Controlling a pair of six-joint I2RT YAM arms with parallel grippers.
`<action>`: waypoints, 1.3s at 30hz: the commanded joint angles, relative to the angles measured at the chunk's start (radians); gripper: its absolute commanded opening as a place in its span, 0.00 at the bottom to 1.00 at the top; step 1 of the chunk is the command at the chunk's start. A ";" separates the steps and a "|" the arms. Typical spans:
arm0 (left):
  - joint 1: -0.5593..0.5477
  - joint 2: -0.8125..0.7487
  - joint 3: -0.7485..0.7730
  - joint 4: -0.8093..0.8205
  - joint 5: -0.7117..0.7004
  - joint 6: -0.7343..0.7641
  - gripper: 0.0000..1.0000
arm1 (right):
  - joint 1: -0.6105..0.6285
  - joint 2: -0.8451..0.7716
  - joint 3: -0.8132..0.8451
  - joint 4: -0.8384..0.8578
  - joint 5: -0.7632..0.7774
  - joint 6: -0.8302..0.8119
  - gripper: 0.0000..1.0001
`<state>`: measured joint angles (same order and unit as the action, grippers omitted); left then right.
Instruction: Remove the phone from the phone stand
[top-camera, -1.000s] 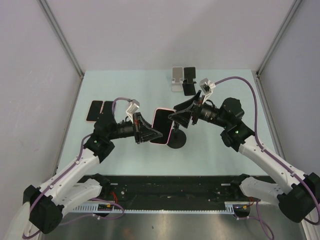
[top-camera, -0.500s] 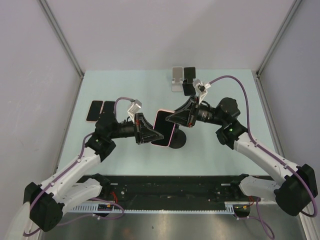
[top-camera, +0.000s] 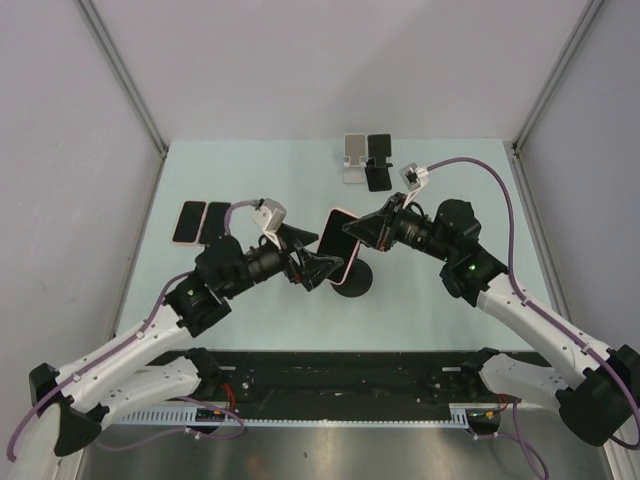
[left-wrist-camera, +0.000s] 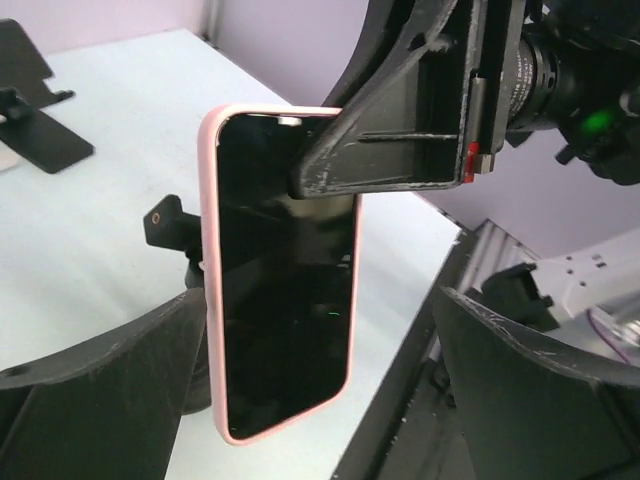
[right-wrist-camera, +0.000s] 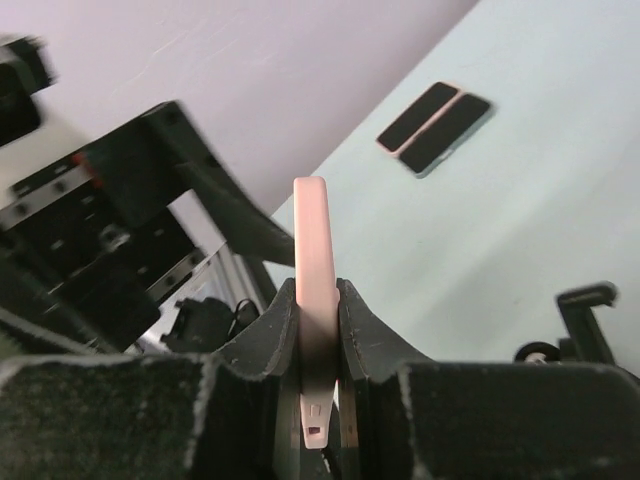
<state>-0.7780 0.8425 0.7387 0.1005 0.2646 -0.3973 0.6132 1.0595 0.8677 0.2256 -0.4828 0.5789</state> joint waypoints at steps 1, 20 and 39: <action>-0.111 0.010 0.073 -0.091 -0.428 0.116 1.00 | 0.006 -0.047 0.020 -0.023 0.157 0.001 0.00; -0.326 0.285 0.272 -0.226 -0.630 0.157 1.00 | 0.072 -0.056 0.027 -0.083 0.299 -0.051 0.00; -0.311 0.380 0.346 -0.360 -0.700 0.066 0.88 | 0.092 -0.035 0.027 -0.069 0.280 -0.045 0.00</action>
<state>-1.0969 1.2198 1.0313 -0.2497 -0.4252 -0.2932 0.6983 1.0389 0.8677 0.0647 -0.1959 0.5232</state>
